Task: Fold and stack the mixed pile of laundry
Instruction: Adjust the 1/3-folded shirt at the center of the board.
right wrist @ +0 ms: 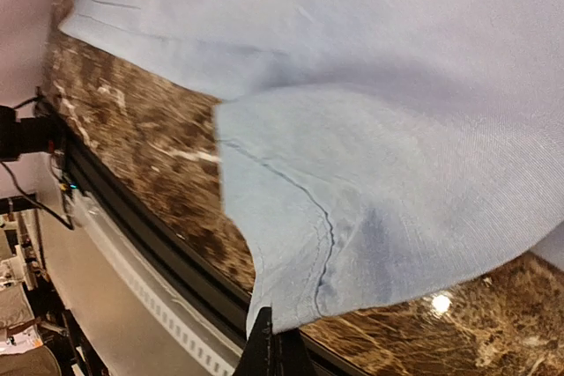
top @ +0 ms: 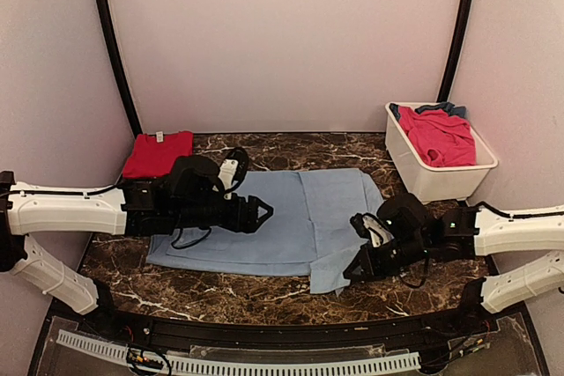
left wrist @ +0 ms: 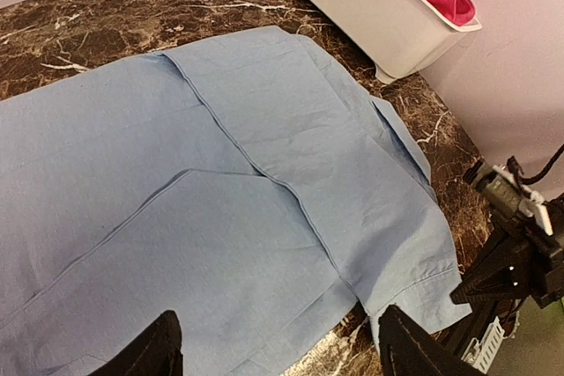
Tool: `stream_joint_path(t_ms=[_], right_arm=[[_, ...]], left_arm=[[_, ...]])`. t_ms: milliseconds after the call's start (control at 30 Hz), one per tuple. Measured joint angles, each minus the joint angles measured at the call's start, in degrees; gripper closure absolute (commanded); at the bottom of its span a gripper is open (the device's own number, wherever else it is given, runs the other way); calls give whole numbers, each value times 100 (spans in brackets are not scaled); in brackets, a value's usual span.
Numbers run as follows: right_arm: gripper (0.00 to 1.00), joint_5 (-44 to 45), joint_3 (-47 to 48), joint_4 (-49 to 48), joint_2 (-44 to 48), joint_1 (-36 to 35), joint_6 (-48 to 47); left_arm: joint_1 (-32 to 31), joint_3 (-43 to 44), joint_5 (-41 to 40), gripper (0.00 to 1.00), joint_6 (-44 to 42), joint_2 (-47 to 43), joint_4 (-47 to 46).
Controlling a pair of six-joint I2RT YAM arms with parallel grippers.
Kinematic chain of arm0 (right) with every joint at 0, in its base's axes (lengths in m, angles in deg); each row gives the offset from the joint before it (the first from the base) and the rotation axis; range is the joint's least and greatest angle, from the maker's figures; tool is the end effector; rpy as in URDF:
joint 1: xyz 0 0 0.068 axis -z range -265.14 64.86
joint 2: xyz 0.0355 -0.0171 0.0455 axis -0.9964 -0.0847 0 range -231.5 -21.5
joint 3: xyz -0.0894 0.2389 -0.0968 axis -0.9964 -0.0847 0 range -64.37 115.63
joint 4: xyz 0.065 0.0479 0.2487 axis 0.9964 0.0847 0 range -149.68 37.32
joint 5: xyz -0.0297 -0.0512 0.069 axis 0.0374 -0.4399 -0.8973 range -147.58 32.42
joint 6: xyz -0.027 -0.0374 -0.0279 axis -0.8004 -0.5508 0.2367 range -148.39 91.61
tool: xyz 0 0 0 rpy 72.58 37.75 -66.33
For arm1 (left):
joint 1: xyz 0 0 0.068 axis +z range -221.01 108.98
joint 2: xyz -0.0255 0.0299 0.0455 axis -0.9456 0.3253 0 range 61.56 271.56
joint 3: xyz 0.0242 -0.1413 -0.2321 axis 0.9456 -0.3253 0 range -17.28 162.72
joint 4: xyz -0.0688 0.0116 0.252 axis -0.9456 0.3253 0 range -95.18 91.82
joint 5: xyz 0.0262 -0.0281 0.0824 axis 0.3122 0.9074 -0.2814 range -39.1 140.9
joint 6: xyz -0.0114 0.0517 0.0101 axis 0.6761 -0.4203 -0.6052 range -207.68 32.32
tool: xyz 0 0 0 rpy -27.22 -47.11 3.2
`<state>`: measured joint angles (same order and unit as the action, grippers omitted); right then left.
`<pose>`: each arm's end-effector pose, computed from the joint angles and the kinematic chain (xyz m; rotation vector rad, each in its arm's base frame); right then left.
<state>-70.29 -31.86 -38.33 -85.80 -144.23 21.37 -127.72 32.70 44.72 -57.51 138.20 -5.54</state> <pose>0.1015 0.1847 0.1863 -0.3304 2.7737 0.9378 0.1694 -0.2511 0.2655 0.4196 2.0914 -0.8270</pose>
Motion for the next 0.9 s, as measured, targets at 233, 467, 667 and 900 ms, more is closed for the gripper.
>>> stream_joint_path(t_ms=[233,467,667,900], right_arm=[[100,308,750,-780,142,225,-129],[100,885,1134,-1213,15,339,-251],[100,1261,1456,-1967,-323,422,-459],[100,1298,1532,-2907,-918,439,-603]], left_arm=[[57,-258,302,27,675,-105,-79],[57,-774,870,23,1563,-247,-901],[17,-774,879,20,2203,-299,-1305],[17,-772,850,13,2931,-225,-2111]])
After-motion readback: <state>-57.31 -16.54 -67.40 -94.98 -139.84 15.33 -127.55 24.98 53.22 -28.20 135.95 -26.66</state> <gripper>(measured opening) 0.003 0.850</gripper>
